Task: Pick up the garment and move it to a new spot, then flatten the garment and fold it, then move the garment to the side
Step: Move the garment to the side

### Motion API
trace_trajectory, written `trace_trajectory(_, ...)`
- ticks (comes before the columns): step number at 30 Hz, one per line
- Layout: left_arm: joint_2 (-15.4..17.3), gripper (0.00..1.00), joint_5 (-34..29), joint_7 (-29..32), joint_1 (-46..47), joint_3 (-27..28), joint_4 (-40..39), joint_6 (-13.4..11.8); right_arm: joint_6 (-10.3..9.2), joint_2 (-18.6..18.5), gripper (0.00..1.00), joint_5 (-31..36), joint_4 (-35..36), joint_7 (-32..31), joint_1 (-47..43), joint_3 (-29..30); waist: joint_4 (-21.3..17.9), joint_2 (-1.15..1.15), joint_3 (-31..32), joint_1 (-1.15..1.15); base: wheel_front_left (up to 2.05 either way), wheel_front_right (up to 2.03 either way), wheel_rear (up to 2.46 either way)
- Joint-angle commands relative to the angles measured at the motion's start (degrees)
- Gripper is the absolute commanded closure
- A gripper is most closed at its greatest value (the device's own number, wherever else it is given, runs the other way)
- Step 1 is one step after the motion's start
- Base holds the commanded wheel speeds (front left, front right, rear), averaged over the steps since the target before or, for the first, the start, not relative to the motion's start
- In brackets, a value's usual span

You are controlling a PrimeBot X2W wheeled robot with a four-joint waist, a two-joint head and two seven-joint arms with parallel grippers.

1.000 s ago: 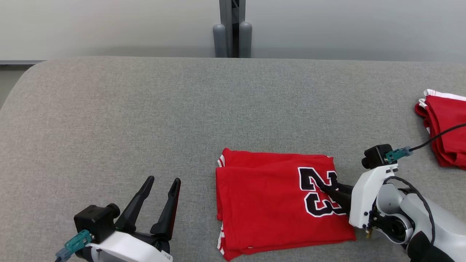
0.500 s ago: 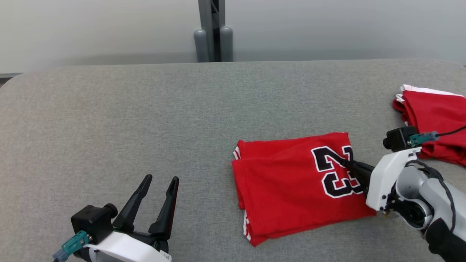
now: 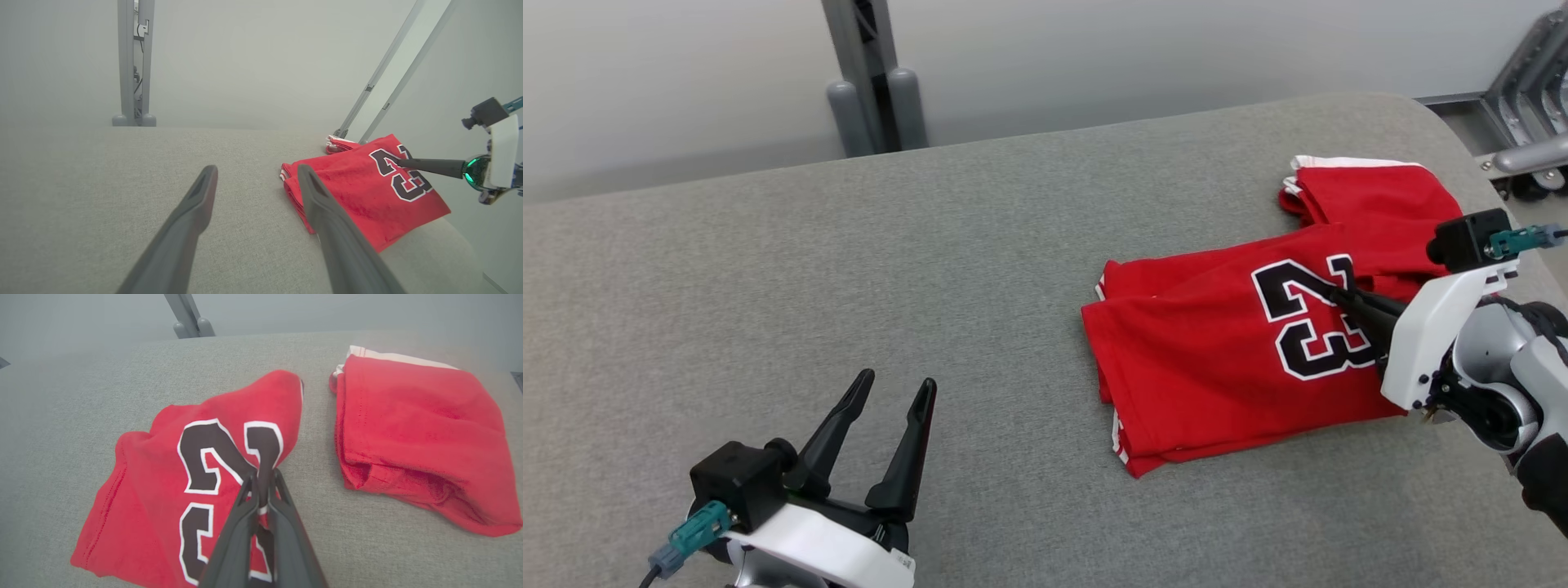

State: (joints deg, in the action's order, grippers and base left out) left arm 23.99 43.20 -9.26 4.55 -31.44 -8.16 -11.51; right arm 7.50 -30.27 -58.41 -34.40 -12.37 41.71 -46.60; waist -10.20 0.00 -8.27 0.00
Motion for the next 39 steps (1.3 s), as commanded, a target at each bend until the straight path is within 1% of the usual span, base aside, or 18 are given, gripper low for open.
trace_trajectory(1,0.14,0.00,-0.62,0.04,1.41,-0.05,-0.04,-0.19,0.00,-0.40,1.00,0.78,0.36,-0.60,0.99,0.75,-2.64,0.00,-0.89,0.00,0.00,0.00,0.00)
trace_trajectory(7,-0.27,0.00,-2.14,0.39,3.59,-1.04,0.65,-0.23,0.00,-0.63,1.00,3.03,1.46,-2.30,2.48,3.09,-5.28,0.00,-1.98,0.00,0.00,0.00,0.00)
trace_trajectory(15,-0.19,0.00,-2.58,0.05,4.44,-1.21,1.59,-0.33,0.00,-0.39,1.00,5.14,2.47,-3.55,1.58,6.14,-5.63,0.00,-2.66,0.00,0.00,0.00,0.00)
trace_trajectory(21,-0.01,0.00,-2.01,-0.38,4.30,-0.45,2.02,-0.64,0.00,0.86,1.00,7.64,2.42,-4.83,2.83,9.19,-4.48,0.00,-2.71,0.00,0.00,0.00,0.00)
trace_trajectory(24,0.17,0.00,-1.79,-0.64,3.93,-0.08,2.08,-0.66,0.00,2.28,1.00,9.31,2.03,-5.66,4.60,10.98,-3.95,0.00,-2.69,0.00,0.00,0.00,0.00)
trace_trajectory(31,0.07,0.00,-1.65,-0.70,4.55,-0.17,1.87,-0.49,0.00,5.20,1.00,13.22,-1.33,-8.49,10.01,14.94,-2.10,0.00,-3.19,0.00,0.00,0.00,0.00)
trace_trajectory(34,-0.01,0.00,-1.70,-0.71,5.02,-0.26,1.80,-0.38,0.00,5.24,1.00,14.75,-3.12,-9.52,12.02,16.30,-1.09,0.00,-3.66,0.00,0.00,0.00,0.00)
trace_trajectory(39,0.00,0.00,-1.67,-0.81,5.41,-0.36,1.85,-0.26,-0.01,4.05,1.00,17.00,-6.18,-10.45,14.69,18.46,0.47,0.00,-4.69,0.00,0.00,0.00,0.00)
